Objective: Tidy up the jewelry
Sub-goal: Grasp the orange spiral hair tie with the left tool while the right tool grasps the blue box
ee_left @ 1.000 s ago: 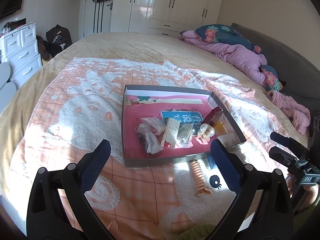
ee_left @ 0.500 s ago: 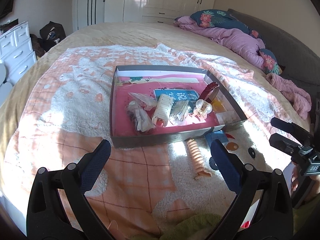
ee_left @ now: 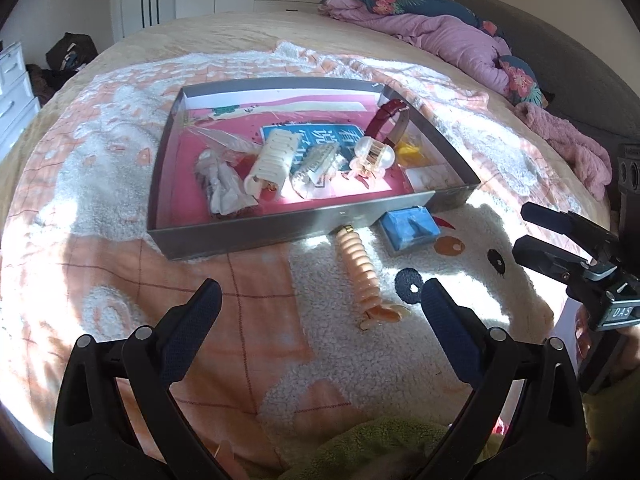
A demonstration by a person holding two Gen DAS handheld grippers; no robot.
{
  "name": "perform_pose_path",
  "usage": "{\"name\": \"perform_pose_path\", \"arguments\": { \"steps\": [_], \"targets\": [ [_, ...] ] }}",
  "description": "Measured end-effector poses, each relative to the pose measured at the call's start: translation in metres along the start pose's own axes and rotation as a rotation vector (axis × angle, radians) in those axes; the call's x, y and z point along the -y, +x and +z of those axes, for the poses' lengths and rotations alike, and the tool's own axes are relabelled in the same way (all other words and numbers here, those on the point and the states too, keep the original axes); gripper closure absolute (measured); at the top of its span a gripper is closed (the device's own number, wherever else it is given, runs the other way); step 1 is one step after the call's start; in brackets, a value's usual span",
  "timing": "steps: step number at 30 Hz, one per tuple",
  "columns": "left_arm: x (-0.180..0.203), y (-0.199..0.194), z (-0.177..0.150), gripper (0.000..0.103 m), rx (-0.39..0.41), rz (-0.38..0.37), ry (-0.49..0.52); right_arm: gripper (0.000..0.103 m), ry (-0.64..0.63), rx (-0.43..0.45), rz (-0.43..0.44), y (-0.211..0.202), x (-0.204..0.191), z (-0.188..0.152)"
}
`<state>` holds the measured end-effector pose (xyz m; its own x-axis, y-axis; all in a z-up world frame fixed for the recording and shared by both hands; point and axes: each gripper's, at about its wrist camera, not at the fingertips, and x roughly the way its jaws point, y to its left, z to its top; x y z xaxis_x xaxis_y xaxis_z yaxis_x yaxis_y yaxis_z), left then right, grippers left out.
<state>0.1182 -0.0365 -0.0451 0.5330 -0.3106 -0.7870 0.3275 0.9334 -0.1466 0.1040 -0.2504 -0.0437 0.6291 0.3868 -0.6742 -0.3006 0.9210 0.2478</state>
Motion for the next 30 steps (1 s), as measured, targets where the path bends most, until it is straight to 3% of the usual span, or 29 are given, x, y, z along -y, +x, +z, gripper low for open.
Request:
{"name": "perform_pose_path", "arguments": {
  "steps": [4,8,13,15,19,24,26,27,29,30],
  "targets": [
    [0.008,0.016,0.000,0.027,-0.049,-0.041,0.011,0.005,0.010,-0.011,-0.002,0.006,0.005,-0.002],
    [0.010,0.033,0.001,0.054,-0.096,-0.078,-0.009,0.005,0.022,-0.017,0.002,0.010,0.008,-0.004],
    [0.015,0.052,0.001,0.059,-0.135,-0.082,-0.009,0.005,0.046,-0.036,0.028,0.024,0.009,-0.004],
    [0.021,0.052,0.002,0.089,-0.120,-0.043,0.033,0.005,0.043,-0.048,0.032,0.031,0.006,-0.003],
    [0.026,0.052,-0.003,0.092,-0.114,-0.036,0.074,0.005,0.049,-0.065,0.057,0.046,-0.001,0.001],
    [0.008,0.030,0.001,0.092,-0.052,-0.017,0.032,0.007,0.052,-0.081,0.054,0.070,-0.018,0.007],
    [0.000,0.020,0.004,0.092,-0.028,-0.032,0.002,0.021,0.029,-0.093,0.027,0.081,-0.027,0.008],
    [-0.003,0.015,0.006,0.092,-0.015,-0.031,-0.005,0.022,0.018,-0.085,0.007,0.084,-0.030,0.008],
    [-0.006,0.007,0.008,0.092,0.006,-0.027,-0.007,0.041,-0.006,-0.074,-0.004,0.089,-0.035,0.009],
    [-0.008,0.004,0.010,0.092,0.015,-0.025,-0.008,0.044,-0.007,-0.073,-0.014,0.091,-0.035,0.008]
  ]
}}
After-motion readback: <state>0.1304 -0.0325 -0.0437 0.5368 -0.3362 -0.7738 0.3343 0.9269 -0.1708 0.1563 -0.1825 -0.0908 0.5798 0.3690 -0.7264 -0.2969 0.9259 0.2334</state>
